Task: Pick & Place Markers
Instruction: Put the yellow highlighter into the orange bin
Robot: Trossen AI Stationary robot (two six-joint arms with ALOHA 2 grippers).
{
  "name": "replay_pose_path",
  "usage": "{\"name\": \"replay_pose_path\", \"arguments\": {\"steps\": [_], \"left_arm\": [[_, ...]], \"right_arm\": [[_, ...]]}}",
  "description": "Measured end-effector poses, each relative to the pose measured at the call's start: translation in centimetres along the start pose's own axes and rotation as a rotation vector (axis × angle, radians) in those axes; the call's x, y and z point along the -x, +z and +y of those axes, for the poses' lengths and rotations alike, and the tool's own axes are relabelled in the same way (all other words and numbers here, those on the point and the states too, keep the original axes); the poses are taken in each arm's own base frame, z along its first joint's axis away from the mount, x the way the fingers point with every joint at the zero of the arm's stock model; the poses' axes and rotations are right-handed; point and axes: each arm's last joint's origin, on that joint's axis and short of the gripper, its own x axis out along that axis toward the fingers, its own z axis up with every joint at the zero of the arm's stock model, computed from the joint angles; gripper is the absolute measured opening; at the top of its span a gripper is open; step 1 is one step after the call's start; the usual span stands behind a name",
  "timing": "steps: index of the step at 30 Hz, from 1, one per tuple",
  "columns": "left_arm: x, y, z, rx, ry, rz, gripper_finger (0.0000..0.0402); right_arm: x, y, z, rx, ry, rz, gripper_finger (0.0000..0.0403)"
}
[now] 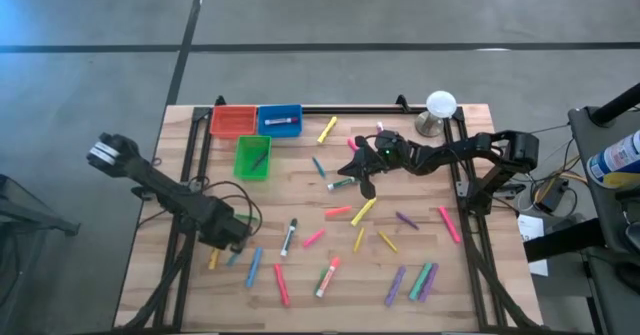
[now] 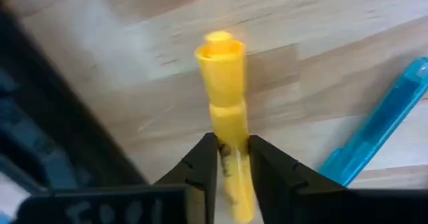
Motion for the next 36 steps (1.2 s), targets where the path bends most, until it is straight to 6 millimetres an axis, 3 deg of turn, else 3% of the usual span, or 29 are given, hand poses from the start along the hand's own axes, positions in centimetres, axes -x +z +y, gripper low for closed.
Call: {"name": "replay_pose_path", "arguments": {"steps": [8,18,22,28,32,36], "left_arm": [[0.1,0.1,-0.1,0.0,-0.01,-0.026,0.0157],[0.1,0.1,-0.2,-0.028,-0.016,-0.036,0.0162],[0.1,0.1,-0.3,-0.003,-0.024,-0.038,0.0139],[0.2,0.0,-0.4,-0.005,-0.038,-0.049,0.0051],[0.9,0.0,-0.6,-0.007,-0.029,-0.091,0.0046],[3.2,0.1,-0.8,-0.01,-0.036,-0.178,0.0046]], "right_arm": [[-0.1,0.2,0.2,0.004,0.006,-0.014,0.0013],[-0.1,0.2,0.2,0.005,0.007,-0.014,0.0013],[-0.1,0.2,0.2,0.005,0.007,-0.014,0.0013],[-0.1,0.2,0.2,0.005,0.007,-0.014,0.0013],[-0.1,0.2,0.2,0.004,0.007,-0.014,0.0013],[-0.1,0.2,0.2,0.002,0.007,-0.015,0.0013]]}}
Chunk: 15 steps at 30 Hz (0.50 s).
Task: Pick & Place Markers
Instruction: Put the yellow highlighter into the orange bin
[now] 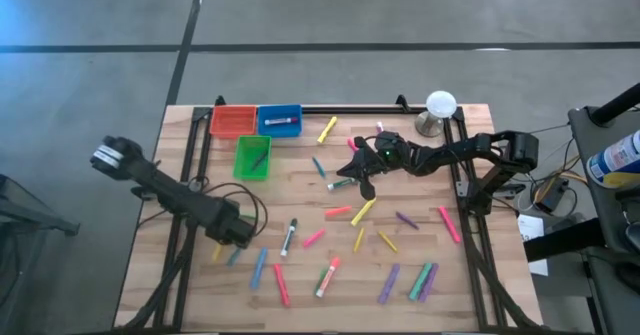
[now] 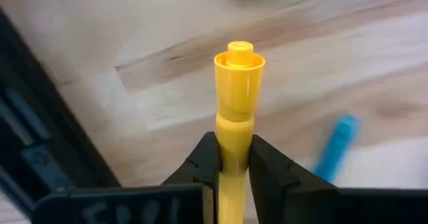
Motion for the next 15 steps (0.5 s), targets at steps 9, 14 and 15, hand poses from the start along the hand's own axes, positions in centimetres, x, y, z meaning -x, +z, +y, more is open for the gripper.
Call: {"name": "replay_pose_path", "arguments": {"steps": [9,14,15], "left_arm": [[7.5,4.2,-0.3,-0.117,-0.018,-0.211,0.0046],[11.2,9.6,0.6,-0.223,0.005,-0.346,0.0046],[11.9,10.8,1.0,-0.249,0.018,-0.372,0.0046]], "right_arm": [[-0.1,0.0,0.2,-0.005,0.006,-0.001,0.0013],[-0.2,0.1,0.5,0.0,0.017,-0.001,0.0013],[-0.2,0.1,0.6,0.001,0.019,-0.001,0.0013]]}}
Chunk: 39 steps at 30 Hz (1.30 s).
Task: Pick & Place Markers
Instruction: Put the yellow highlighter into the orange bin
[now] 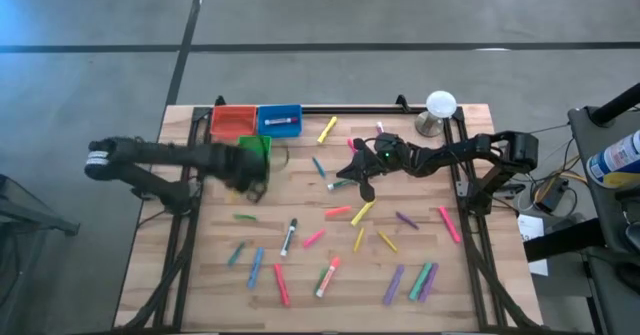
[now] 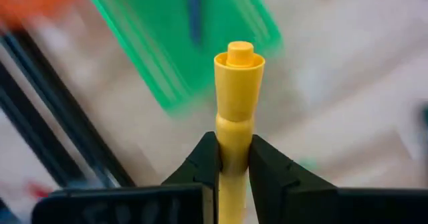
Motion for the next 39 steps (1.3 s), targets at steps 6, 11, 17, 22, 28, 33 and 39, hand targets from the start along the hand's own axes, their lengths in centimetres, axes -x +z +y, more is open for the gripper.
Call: {"name": "replay_pose_path", "arguments": {"steps": [6,11,17,22,28,33,39], "left_arm": [[0.5,6.3,5.6,-0.116,0.084,-0.128,0.0046],[-1.2,9.8,9.3,-0.197,0.161,-0.131,0.0046],[-4.3,13.2,10.3,-0.411,0.285,-0.07,0.0046],[-6.3,15.1,10.9,-0.606,0.438,0.048,0.0046],[-8.6,15.4,11.1,-0.793,0.423,0.165,0.0046],[-10.1,15.2,11.7,-0.847,0.41,0.216,0.0046],[-11.5,15.8,12.6,-0.82,0.376,0.212,0.0046]], "right_arm": [[-0.1,0.0,0.4,0.005,0.012,0.001,0.0013],[-0.2,0.0,0.5,0.006,0.013,0.001,0.0013],[-0.2,0.0,0.5,0.014,0.01,0.001,0.0013],[-0.2,0.0,0.5,0.02,0.01,0.002,0.0013],[-0.2,0.0,0.7,0.023,0.016,0.003,0.0013],[-0.3,0.0,0.9,0.029,0.023,0.005,0.0013],[-0.3,0.0,0.9,0.03,0.024,0.005,0.0013]]}}
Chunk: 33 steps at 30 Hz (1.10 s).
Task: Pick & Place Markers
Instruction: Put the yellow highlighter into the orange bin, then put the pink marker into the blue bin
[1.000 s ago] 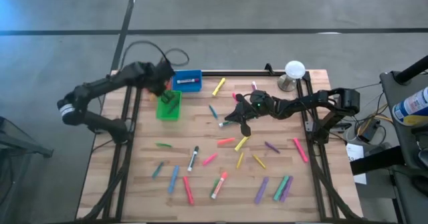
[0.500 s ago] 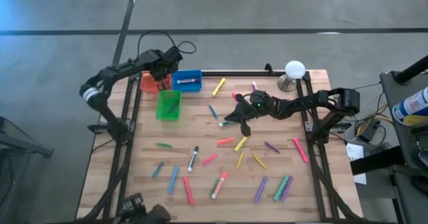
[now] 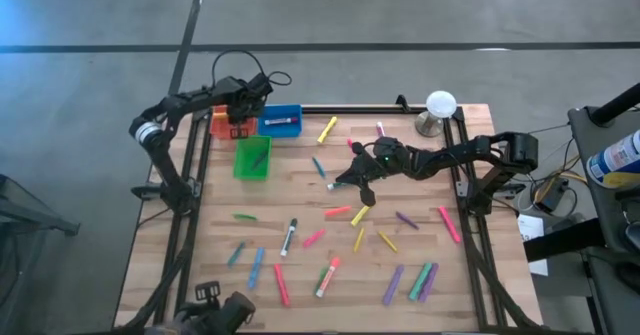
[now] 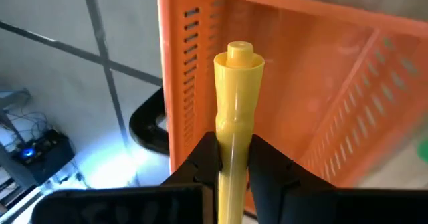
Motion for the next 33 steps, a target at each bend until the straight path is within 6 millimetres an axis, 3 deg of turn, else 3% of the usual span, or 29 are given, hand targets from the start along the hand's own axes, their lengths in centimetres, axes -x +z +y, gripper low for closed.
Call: {"name": "replay_pose_path", "arguments": {"steps": [13,18,24,33], "left_arm": [[-2.3,0.9,0.0,-0.025,-0.054,-0.001,0.0046],[-2.8,0.9,-0.1,-0.011,-0.071,0.024,0.0086],[-2.7,0.8,-0.1,-0.006,-0.062,0.027,0.0112],[-0.7,0.0,0.4,0.052,-0.029,-0.017,0.0102]], "right_arm": [[0.0,0.0,0.0,0.0,0.0,-0.001,0.0013],[0.0,0.0,0.0,0.001,0.0,-0.001,0.0013],[0.0,0.0,0.0,-0.002,0.0,-0.003,0.0013],[0.0,0.1,0.0,-0.012,0.0,-0.006,0.0013]]}}
